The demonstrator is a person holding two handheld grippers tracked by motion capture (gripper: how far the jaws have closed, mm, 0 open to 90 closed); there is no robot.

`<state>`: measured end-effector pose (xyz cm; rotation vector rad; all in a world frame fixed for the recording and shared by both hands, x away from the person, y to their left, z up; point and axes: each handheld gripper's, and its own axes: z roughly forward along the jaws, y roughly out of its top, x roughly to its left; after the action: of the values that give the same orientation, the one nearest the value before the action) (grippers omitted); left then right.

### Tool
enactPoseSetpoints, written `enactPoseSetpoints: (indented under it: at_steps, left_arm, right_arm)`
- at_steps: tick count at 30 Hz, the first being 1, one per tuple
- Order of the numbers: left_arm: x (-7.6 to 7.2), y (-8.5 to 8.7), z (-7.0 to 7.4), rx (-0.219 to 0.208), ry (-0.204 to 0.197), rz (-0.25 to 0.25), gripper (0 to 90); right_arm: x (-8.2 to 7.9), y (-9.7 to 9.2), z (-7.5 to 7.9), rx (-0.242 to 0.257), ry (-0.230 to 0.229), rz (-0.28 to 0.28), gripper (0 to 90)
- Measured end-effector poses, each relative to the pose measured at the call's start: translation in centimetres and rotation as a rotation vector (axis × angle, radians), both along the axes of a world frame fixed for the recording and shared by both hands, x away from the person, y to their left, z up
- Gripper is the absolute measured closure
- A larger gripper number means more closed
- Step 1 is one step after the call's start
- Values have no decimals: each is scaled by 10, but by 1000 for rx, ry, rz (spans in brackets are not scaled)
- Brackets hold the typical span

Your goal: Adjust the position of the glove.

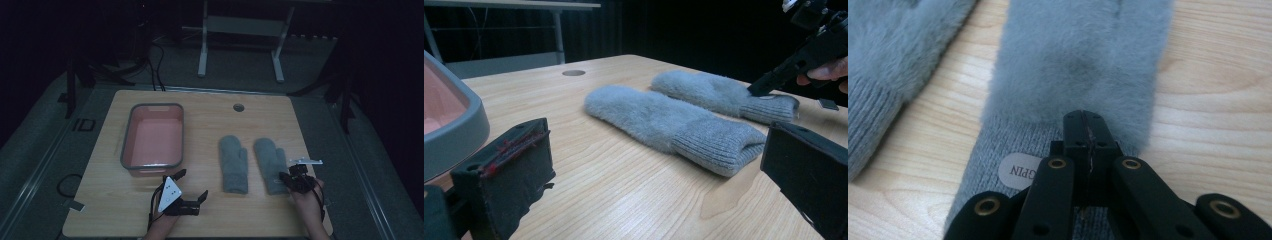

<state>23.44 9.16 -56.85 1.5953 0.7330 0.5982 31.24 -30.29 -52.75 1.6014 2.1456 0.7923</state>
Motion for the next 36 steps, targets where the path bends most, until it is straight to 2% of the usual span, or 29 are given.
enactPoseSetpoints:
  at_steps: [1, 2, 4, 6, 7, 8, 9, 10, 11, 12, 15, 17, 18, 23, 24, 25, 26, 28, 29, 30, 33, 36]
  left_arm:
    - [0, 0, 0, 1, 0, 0, 5]
    - [0, 0, 0, 1, 0, 0, 5]
    - [0, 0, 0, 1, 0, 0, 5]
    - [0, 0, 0, 1, 0, 1, 5]
    - [0, 0, 0, 1, 0, 1, 5]
    - [0, 0, 0, 2, 0, 1, 5]
    - [0, 0, 0, 2, 0, 1, 5]
    - [0, 0, 0, 2, 0, 1, 5]
    - [0, 0, 0, 2, 0, 1, 5]
    - [0, 0, 0, 1, 1, 1, 5]
    - [0, 0, 0, 2, 0, -1, 5]
    - [0, 0, 0, 3, -1, -2, 5]
    - [0, 0, 0, 2, -1, -2, 5]
    - [0, 0, 0, -1, 0, -3, 5]
    - [0, 0, 0, -1, 0, -3, 5]
    - [0, 0, 0, -1, 0, -4, 5]
    - [0, 0, 0, 0, -1, -4, 5]
    - [0, -1, 0, 1, -2, -5, 5]
    - [0, -1, 0, 1, -3, -6, 5]
    - [0, -1, 0, 1, -3, -6, 5]
    - [0, 0, 0, 0, 0, -4, 5]
    - [0, 0, 0, 1, -1, -3, 5]
  right_arm:
    - [0, 1, 0, 6, 3, 6, 900]
    - [-1, 3, 0, 41, 19, 28, 900]
    - [-1, 5, 0, 27, 11, 30, 900]
    - [-1, 5, 1, 57, 17, 44, 899]
    - [0, 6, 2, 51, 13, 49, 893]
    - [1, 4, 7, 62, -9, 66, 799]
    - [1, 4, 7, 62, -9, 66, 799]
    - [5, 4, 14, 69, -32, 88, 698]
    - [5, 4, 14, 69, -32, 88, 698]
    - [10, 5, 19, 75, -39, 103, 616]
    - [17, 10, 22, 43, -60, 105, 546]
    - [29, 17, 21, 25, -73, 111, 445]
    - [32, 20, 19, 18, -76, 111, 442]
    - [38, 27, 6, 13, -49, 82, 457]
    - [38, 29, -2, -2, -45, 64, 526]
    - [38, 29, -2, -2, -45, 64, 526]
    - [39, 31, -9, -33, -46, 79, 581]
    - [38, 33, -12, -50, -53, 85, 608]
    - [37, 35, -13, -50, -63, 73, 691]
    - [37, 35, -13, -50, -63, 73, 691]
    - [35, 38, -13, -63, -79, 58, 791]
    - [34, 38, -11, -52, -81, 42, 814]
